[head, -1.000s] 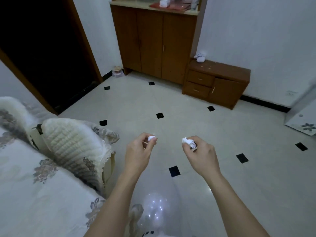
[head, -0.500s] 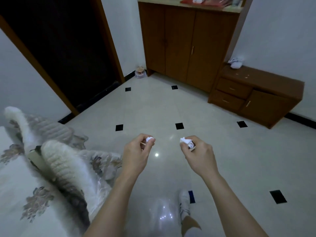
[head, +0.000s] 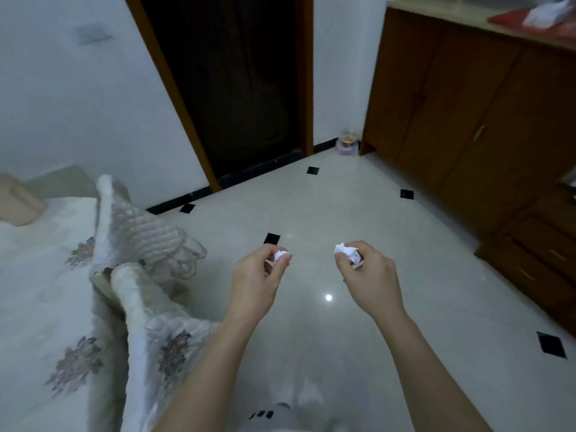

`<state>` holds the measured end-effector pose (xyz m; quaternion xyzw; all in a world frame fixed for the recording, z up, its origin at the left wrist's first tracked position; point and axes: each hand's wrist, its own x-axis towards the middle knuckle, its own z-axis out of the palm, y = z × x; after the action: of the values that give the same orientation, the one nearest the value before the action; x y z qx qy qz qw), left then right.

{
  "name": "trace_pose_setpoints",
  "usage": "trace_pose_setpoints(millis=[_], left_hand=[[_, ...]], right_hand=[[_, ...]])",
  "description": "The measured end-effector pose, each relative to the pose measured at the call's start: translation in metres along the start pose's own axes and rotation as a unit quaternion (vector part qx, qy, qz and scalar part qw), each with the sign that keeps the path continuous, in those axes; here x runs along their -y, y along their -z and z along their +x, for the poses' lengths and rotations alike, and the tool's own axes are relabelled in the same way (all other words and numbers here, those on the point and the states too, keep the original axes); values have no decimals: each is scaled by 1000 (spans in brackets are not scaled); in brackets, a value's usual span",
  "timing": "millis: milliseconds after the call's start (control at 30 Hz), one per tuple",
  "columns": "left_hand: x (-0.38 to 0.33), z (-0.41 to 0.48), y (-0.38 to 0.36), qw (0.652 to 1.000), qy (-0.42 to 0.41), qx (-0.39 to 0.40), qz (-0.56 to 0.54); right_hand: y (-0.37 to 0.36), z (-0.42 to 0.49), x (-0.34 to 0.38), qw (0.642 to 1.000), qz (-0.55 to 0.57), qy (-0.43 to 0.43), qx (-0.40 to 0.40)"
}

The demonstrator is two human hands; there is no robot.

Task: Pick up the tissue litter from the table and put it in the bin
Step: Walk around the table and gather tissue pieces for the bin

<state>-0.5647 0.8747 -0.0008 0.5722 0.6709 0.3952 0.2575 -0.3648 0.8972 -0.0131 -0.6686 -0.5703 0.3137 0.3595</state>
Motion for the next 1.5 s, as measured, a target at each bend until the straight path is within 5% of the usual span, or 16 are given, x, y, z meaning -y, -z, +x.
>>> trace_pose_setpoints(millis=[333, 1033, 1500], left_hand=[[60, 99, 18, 991, 80, -101, -29], [172, 445, 123, 978, 127, -164, 25], [236, 633, 174, 948, 196, -239, 81]], right_hand=[[-91, 117, 32, 992, -22, 44, 112], [-317, 420, 192, 971, -74, 136, 180], [-484, 613, 286, 922, -38, 235, 304]])
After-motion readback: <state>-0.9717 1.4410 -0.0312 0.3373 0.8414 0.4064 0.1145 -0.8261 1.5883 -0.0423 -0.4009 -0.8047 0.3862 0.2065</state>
